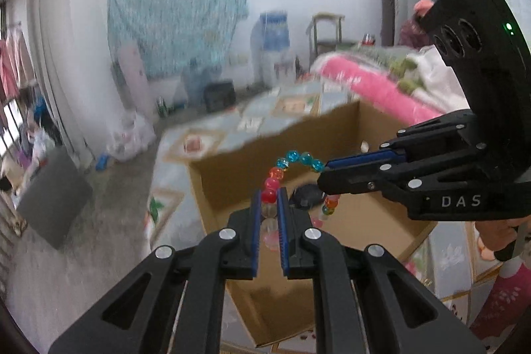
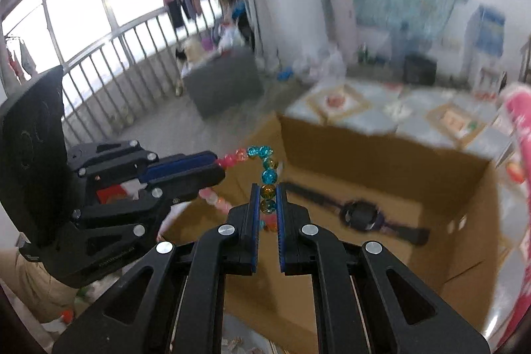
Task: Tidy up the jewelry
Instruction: 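Carry the bracelet into the box with the left tool and release it, then move the right tool to the gold charm and close on it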
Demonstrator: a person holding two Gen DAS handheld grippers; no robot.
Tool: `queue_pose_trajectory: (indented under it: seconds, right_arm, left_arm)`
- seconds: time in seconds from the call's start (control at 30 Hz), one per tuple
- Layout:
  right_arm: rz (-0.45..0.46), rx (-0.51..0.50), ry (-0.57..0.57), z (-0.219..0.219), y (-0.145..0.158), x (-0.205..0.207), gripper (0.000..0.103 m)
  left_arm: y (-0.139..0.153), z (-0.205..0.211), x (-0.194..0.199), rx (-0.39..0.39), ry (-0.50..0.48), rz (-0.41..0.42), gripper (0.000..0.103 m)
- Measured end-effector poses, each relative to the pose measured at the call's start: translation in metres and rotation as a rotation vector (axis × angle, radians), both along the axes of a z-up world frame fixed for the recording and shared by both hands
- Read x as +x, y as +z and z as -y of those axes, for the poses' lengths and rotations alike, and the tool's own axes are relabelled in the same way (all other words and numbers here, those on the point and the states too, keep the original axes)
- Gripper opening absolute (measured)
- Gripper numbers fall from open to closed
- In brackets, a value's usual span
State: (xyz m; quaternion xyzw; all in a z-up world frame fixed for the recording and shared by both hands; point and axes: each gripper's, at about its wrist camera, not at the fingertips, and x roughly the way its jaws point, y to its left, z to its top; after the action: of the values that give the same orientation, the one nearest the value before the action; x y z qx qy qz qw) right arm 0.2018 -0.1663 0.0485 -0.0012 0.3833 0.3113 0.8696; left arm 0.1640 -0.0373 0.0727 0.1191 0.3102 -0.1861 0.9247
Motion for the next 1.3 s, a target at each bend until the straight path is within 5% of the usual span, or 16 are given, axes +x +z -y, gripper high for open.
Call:
queue_pose_trajectory:
  seconds: [0.17,0.33,0.6,0.87,1.0,1.1,1.3]
  right_arm:
    - [-0.135,-0.090,0.038,-0.020,-0.030,0.021,0.012]
    - [-0.171,-0.093,-0.013,-0.019,-0.038,0.032,0.023]
    - [0.009,0.018,-0.121,0.028,0.007,-0.013,0.043]
    - [0.185,0.159,-0.173,0.086,0.035,-0.121,0.045]
    - [0.114,0.190,-0.213,0.092,0.002,-0.158,0.045]
    - [-0.027,0.219,-0.241,0.085,-0.041,-0.167,0.045]
    - [-0.199,0.218,-0.234,0.059,-0.092,-0.165,0.028]
  left_arm:
    - [-0.016,-0.009,0.014,-0.001,0.032,-0.084,0.011]
    - [-0.015,-0.016,0.015,-0.025,0.069,-0.076,0.024]
    - [0.010,-0.036,-0.024,-0.069,0.078,0.024,0.037]
    - [0.007,-0.048,-0.103,-0.091,0.010,0.077,0.051]
    - [-0.024,-0.039,-0.136,-0.105,-0.055,-0.008,0.053]
    - [-0.053,-0.024,-0.145,-0.104,-0.072,-0.096,0.053]
    - [-0.098,0.012,-0.151,-0.069,-0.135,-0.166,0.051]
